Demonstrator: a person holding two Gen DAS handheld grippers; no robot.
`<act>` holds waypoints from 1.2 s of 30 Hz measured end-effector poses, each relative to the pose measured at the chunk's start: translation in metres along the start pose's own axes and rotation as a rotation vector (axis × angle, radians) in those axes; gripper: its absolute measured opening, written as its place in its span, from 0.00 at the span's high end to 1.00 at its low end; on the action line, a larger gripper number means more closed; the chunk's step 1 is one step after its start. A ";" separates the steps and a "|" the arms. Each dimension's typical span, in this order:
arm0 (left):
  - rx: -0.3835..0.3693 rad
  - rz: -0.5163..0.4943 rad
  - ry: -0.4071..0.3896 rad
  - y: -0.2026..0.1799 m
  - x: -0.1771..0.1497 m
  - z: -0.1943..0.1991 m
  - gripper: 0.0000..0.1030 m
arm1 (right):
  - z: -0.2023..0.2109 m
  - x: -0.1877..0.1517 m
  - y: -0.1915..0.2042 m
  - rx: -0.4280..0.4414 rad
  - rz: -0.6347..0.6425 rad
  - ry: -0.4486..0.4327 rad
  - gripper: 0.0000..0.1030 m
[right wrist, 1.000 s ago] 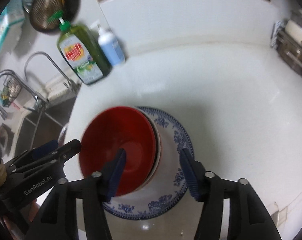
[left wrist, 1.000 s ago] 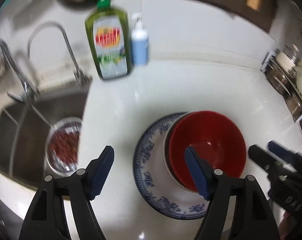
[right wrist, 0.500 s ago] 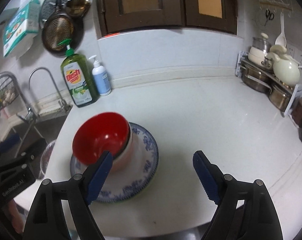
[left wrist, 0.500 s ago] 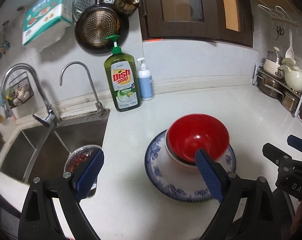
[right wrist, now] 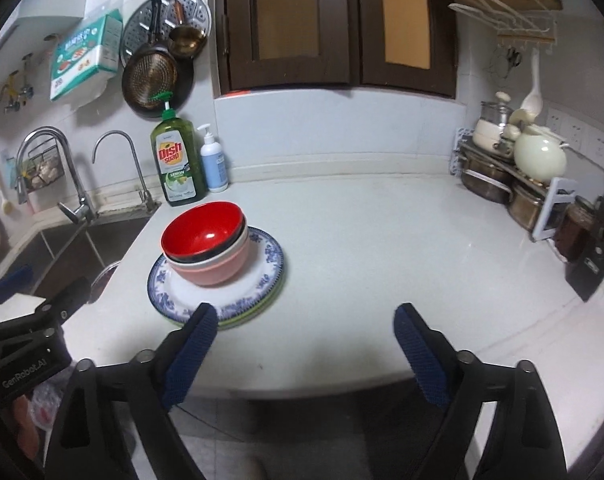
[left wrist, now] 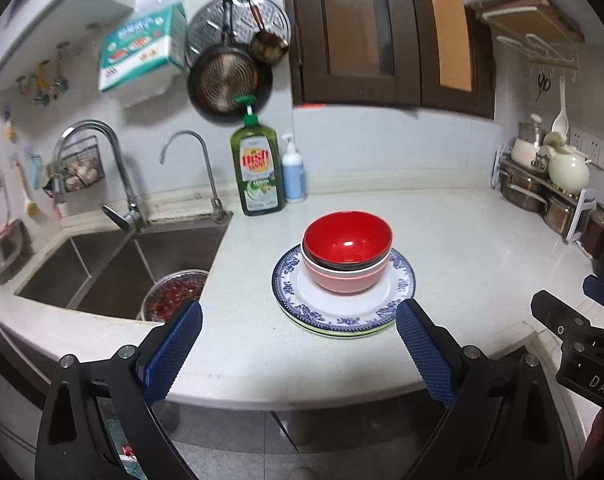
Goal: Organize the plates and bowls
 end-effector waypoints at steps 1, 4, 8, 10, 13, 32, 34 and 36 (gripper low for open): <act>0.002 0.003 -0.011 -0.001 0.000 0.009 0.02 | 0.006 -0.001 -0.002 0.001 0.001 -0.006 0.11; 0.013 0.007 -0.037 -0.004 0.000 0.034 0.00 | 0.029 -0.004 -0.008 0.013 0.002 -0.024 0.11; 0.035 -0.007 -0.058 -0.008 0.001 0.065 0.00 | 0.055 -0.006 -0.015 0.029 -0.003 -0.041 0.09; 0.051 -0.017 -0.069 -0.010 0.000 0.076 0.00 | 0.068 -0.008 -0.018 0.034 0.002 -0.048 0.09; 0.048 -0.019 -0.080 -0.010 -0.002 0.090 0.00 | 0.084 -0.012 -0.020 0.038 -0.001 -0.061 0.09; 0.028 -0.024 -0.106 0.002 -0.009 0.136 0.00 | 0.140 -0.026 -0.016 0.006 -0.008 -0.104 0.09; 0.029 -0.025 -0.112 0.004 -0.009 0.139 0.00 | 0.143 -0.026 -0.016 0.007 -0.009 -0.105 0.09; 0.027 -0.024 -0.117 0.005 -0.009 0.140 0.00 | 0.147 -0.026 -0.015 0.005 -0.008 -0.112 0.09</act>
Point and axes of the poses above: each gripper's, at about its wrist camera, not at the fingertips, and z roughly against the way its jaws point, y to its left, x to its top, the point moved 2 cm from there along -z, roughly the way its jaws point, and after that the axes turned 8 degrees about -y, right-handed, at the moved point
